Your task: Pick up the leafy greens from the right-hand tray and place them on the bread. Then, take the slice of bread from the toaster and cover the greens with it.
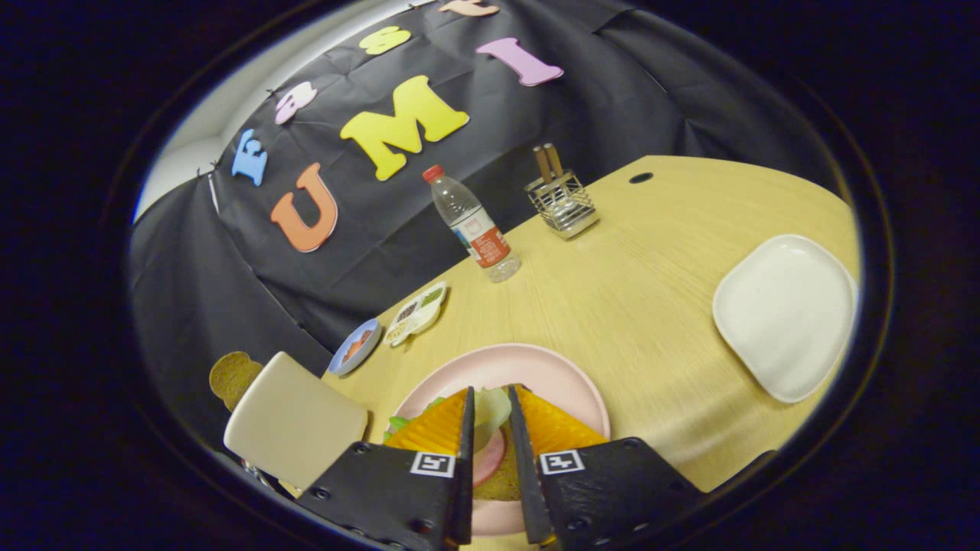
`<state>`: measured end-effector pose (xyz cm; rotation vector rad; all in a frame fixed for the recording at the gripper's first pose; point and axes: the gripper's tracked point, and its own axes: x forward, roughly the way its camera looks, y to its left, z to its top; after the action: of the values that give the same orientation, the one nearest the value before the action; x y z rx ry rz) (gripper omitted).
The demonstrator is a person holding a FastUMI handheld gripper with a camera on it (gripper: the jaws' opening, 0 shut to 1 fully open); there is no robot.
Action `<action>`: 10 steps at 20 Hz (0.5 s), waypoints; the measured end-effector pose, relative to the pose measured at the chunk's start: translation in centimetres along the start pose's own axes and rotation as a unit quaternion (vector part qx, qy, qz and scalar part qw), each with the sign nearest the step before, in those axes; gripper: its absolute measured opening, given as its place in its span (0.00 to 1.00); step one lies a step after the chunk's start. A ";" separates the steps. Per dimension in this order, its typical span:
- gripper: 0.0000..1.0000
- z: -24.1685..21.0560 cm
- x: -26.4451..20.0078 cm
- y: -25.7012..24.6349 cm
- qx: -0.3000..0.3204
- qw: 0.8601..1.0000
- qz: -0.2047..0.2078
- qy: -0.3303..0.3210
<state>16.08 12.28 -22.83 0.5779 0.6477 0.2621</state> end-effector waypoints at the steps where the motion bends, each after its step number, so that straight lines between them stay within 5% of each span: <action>1: 0.36 0.4 -0.2 -0.2 -0.014 1.000 -0.006 -0.009; 5: 0.79 1.6 -0.8 -0.7 -0.062 0.997 -0.030 -0.039; 10: 0.94 4.0 -3.4 -0.5 -0.098 0.989 -0.067 -0.094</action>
<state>16.03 8.84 -18.82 0.3633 0.4695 0.1416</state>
